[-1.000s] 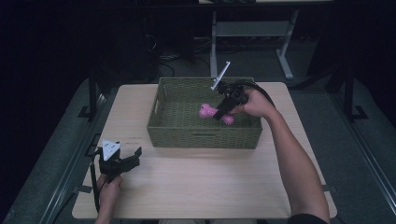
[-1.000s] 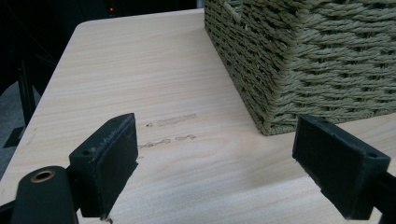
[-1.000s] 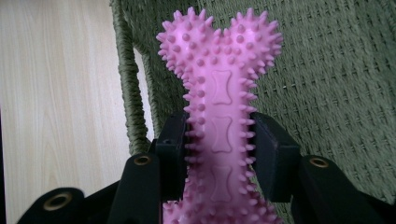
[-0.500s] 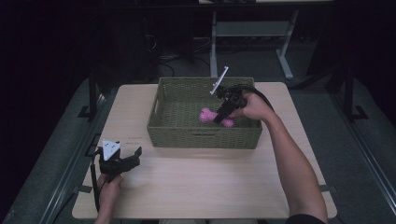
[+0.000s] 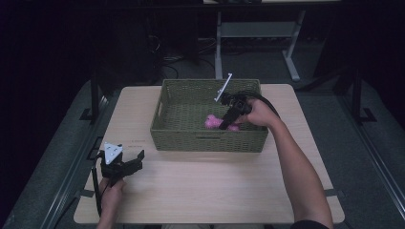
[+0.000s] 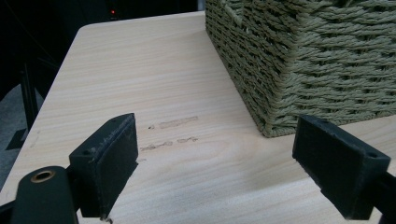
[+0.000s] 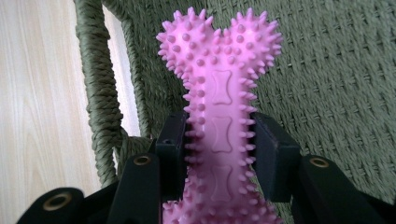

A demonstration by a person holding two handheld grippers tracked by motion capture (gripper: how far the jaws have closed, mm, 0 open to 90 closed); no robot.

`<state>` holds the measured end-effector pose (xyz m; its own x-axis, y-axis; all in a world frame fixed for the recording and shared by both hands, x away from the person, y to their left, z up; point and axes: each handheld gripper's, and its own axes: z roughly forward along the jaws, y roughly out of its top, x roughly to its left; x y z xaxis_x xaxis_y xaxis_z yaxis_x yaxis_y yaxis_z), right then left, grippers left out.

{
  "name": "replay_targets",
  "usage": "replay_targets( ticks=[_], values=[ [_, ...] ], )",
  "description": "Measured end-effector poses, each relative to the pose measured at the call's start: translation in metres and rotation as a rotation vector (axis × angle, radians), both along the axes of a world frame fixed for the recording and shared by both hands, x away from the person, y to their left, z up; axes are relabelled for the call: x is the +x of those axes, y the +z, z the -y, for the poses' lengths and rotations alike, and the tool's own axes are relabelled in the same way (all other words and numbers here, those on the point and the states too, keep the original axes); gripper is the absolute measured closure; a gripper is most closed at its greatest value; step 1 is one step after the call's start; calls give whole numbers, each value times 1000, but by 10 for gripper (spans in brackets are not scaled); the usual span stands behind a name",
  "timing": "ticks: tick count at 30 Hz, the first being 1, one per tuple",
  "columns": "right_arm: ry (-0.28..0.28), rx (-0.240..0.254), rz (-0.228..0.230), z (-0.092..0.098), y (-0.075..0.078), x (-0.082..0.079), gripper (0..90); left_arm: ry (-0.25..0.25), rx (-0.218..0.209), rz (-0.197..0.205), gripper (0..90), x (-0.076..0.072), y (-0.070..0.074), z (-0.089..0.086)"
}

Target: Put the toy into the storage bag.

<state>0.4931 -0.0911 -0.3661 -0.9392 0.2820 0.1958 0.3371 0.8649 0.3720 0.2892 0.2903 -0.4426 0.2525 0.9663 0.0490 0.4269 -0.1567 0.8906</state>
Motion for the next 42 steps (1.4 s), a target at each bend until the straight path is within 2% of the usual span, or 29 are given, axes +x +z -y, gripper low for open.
replay_targets(
  ticks=[15, 35, 42],
  values=[
    [11, -30, -19, -8, -14, 0, 577, -8, 7, 2, 137, 0, 0, 1],
    [-8, -5, -45, -7, -16, 1, 559, -7, 7, 4, 137, -1, 1, 1],
    [-23, -3, -29, -1, -11, 0, 533, -9, 5, 6, 136, -1, 1, 2]
  ],
)
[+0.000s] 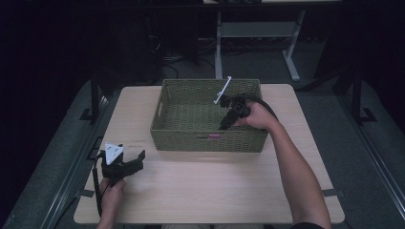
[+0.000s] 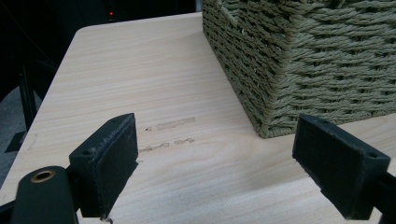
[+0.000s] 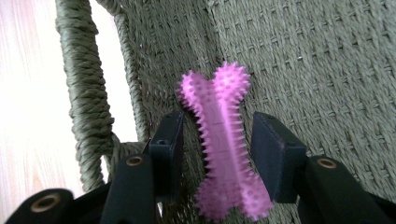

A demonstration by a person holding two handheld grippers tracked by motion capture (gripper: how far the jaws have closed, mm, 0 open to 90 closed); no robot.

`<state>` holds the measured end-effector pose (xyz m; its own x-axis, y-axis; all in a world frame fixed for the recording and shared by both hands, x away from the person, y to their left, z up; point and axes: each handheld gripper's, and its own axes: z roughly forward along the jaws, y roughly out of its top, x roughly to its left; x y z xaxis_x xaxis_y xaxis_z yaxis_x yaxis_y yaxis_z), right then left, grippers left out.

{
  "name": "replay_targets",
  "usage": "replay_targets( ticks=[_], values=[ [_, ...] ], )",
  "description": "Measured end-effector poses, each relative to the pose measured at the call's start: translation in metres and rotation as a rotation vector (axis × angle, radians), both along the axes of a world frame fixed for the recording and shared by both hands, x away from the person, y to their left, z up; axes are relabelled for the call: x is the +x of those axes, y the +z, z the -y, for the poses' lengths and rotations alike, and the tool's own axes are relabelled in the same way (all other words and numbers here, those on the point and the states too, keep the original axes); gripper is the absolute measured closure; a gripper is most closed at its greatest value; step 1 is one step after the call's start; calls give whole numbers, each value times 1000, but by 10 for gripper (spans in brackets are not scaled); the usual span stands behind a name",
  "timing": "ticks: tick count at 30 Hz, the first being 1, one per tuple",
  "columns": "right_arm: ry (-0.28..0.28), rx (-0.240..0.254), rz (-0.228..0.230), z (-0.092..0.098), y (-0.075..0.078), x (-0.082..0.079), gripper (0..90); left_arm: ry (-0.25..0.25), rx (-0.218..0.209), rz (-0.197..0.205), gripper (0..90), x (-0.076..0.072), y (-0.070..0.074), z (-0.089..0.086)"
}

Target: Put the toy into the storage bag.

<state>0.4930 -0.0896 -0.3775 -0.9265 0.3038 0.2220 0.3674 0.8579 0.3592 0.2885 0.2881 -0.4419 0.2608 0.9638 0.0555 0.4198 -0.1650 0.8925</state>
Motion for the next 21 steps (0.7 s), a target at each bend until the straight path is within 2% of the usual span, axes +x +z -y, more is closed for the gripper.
replay_targets(
  ticks=[21],
  values=[
    [-35, 29, 14, 7, 11, -3, 429, -2, 2, -2, 137, 0, 0, 1]
  ],
)
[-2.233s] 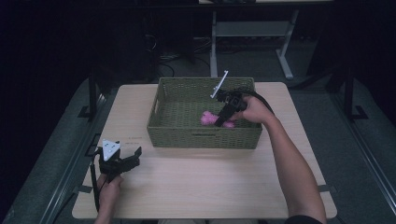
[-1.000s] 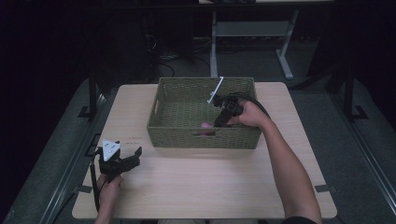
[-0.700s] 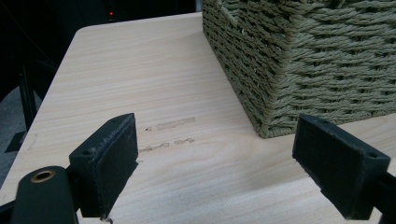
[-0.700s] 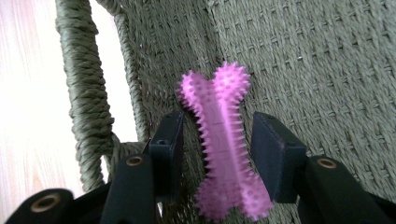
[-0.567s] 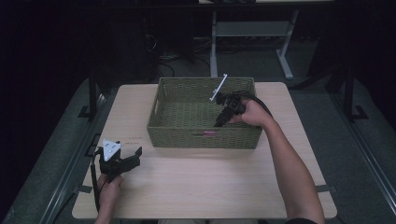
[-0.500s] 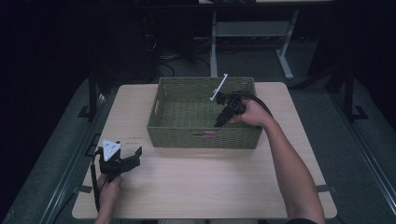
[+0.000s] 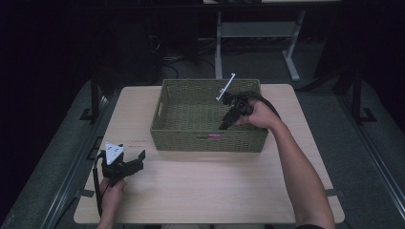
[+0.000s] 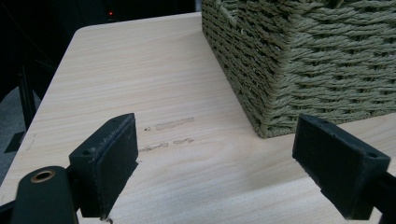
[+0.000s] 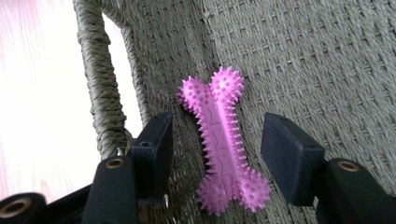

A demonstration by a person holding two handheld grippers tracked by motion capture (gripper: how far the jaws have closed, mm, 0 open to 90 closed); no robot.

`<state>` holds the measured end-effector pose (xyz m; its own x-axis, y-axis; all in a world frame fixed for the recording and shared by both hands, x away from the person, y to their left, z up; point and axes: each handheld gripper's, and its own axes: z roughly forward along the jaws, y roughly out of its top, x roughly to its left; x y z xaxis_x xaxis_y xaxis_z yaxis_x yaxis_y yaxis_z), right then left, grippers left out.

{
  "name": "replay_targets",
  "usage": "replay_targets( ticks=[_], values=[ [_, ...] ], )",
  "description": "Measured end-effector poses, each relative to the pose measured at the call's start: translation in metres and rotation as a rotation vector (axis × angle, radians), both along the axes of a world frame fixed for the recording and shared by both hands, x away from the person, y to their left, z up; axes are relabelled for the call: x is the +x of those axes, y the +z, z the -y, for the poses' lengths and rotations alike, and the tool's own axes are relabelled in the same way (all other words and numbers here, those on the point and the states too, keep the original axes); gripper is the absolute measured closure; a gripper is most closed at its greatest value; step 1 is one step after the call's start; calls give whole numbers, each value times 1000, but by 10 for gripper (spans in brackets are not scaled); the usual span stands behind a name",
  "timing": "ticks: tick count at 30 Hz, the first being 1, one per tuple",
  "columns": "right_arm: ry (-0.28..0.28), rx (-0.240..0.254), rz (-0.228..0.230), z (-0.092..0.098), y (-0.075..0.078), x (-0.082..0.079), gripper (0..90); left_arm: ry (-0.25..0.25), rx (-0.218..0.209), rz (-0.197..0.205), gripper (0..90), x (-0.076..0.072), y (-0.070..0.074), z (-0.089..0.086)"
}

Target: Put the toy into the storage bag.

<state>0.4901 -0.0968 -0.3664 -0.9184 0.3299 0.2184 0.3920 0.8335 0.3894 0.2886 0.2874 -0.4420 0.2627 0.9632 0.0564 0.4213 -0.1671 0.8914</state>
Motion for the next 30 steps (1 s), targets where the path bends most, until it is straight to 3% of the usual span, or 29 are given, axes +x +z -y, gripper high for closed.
replay_targets(
  ticks=[18, 30],
  values=[
    [-30, 9, 26, 8, 9, -4, 392, -5, 3, -2, 137, 0, 0, 2],
    [-50, 41, 59, 17, 25, -9, 379, -6, -3, 1, 137, 0, 0, 2]
  ],
)
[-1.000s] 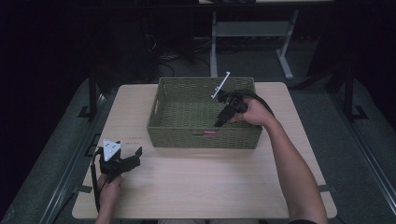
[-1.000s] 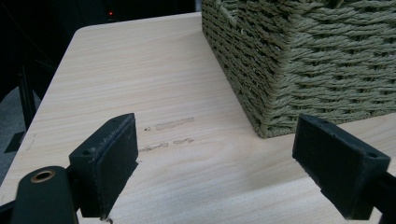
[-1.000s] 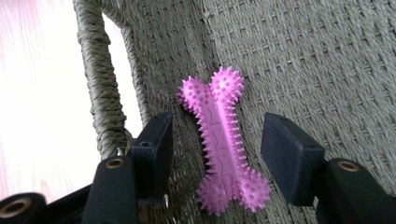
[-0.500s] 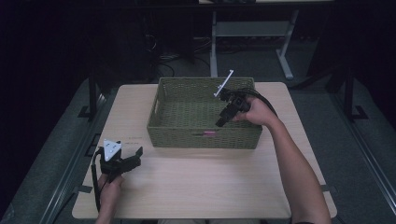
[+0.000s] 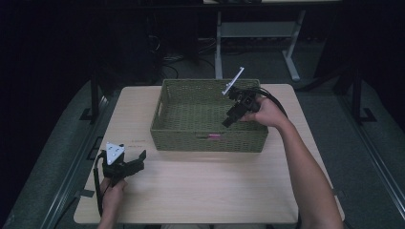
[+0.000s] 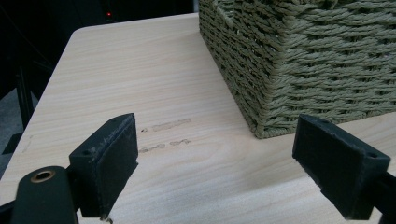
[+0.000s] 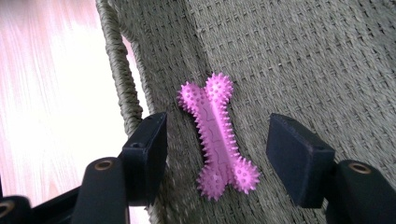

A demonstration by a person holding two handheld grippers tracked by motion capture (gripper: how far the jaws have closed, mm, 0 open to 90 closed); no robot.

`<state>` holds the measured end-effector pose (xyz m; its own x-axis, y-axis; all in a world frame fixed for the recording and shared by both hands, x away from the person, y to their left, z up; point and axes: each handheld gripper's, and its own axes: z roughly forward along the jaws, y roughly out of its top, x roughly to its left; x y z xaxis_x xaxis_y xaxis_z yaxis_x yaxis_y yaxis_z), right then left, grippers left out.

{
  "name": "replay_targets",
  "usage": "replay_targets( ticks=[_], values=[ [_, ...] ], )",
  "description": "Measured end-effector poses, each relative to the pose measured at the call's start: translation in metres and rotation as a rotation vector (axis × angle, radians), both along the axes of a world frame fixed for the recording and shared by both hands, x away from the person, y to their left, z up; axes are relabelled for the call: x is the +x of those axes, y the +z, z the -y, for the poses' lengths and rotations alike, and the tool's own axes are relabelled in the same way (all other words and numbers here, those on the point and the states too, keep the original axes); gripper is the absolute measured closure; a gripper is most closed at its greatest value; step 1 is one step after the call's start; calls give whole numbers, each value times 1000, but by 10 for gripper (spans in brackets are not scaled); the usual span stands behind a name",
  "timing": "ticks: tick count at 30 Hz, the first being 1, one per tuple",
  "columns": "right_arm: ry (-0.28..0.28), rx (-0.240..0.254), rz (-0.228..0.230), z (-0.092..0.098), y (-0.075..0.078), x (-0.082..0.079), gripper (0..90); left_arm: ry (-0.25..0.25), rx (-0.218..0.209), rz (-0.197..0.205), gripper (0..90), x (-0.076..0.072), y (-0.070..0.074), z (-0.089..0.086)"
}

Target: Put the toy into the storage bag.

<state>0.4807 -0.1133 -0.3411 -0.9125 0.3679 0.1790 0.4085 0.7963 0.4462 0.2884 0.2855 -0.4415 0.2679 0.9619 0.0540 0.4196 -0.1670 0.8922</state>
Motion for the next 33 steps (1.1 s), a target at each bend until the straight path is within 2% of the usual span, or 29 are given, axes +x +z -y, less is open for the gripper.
replay_targets(
  ticks=[13, 21, 33],
  values=[
    [6, 26, 25, 9, 18, -13, 353, -5, 7, 1, 136, 0, 0, 2],
    [20, 14, 56, 9, 28, -26, 333, -12, 12, -2, 137, 1, -1, 3],
    [25, 35, 70, 16, 35, -42, 292, -15, 14, -3, 136, 0, -1, 3]
  ],
)
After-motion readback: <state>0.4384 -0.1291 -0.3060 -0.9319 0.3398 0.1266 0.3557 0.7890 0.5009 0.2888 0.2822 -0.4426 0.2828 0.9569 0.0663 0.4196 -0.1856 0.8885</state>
